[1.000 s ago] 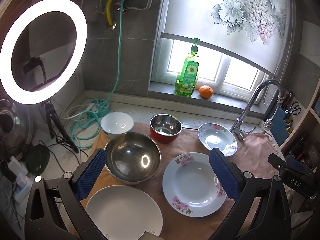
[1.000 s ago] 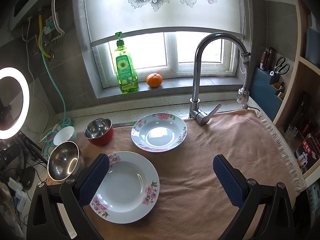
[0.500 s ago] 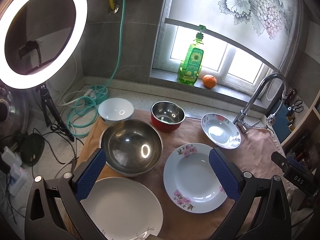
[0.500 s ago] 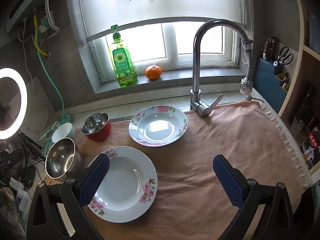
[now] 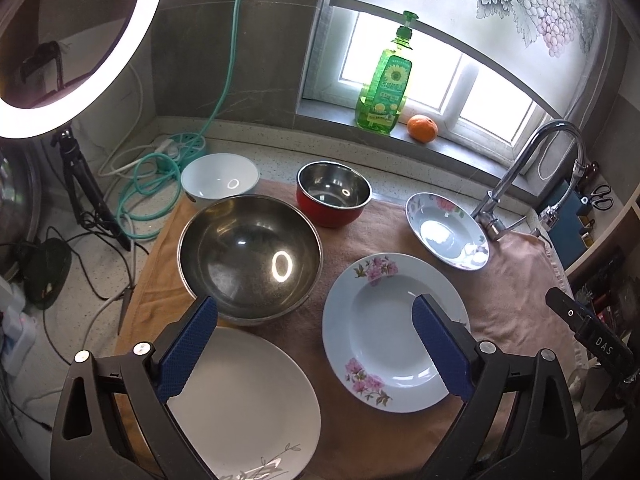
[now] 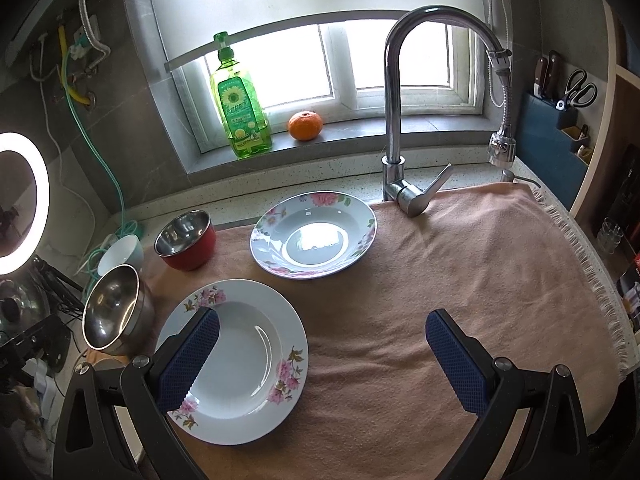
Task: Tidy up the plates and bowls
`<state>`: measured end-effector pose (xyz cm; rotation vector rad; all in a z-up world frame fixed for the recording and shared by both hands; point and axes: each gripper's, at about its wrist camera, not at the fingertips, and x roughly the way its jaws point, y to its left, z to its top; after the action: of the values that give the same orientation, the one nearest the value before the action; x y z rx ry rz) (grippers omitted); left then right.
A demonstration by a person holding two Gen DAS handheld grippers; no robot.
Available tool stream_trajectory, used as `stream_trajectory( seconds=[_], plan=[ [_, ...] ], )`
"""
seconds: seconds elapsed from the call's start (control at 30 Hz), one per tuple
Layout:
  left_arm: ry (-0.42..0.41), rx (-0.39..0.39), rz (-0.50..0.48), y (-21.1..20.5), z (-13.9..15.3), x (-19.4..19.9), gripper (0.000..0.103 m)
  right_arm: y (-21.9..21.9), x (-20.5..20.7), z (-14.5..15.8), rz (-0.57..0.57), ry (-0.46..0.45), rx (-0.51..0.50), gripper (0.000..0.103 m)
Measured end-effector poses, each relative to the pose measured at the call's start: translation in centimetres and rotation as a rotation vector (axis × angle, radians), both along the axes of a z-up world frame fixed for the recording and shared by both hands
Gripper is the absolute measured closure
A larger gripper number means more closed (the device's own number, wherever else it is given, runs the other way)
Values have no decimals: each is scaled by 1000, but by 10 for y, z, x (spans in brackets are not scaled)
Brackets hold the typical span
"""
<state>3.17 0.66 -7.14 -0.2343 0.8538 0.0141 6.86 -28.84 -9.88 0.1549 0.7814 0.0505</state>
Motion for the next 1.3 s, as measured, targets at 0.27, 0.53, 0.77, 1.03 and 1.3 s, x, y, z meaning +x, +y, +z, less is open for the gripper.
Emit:
stream_trajectory(
  seconds=[0.27, 0.53, 0.77, 1.03, 1.3],
  plan=[
    [49, -24, -31, -8, -16, 5, 19, -8, 7, -17, 26, 38, 37, 21],
    [124, -79, -84, -20, -38, 13, 42, -6, 17, -41, 81, 116, 65, 34],
    [191, -136, -89, -21, -59, 24, 57, -1, 29, -59, 141, 172, 82, 46],
    [241, -173, -93, -22, -76, 37, 57, 1, 45, -81, 177, 246, 143, 51],
    [266, -172, -88, -21, -86, 46, 58, 3, 60, -99, 190, 310, 198, 59]
  ],
)
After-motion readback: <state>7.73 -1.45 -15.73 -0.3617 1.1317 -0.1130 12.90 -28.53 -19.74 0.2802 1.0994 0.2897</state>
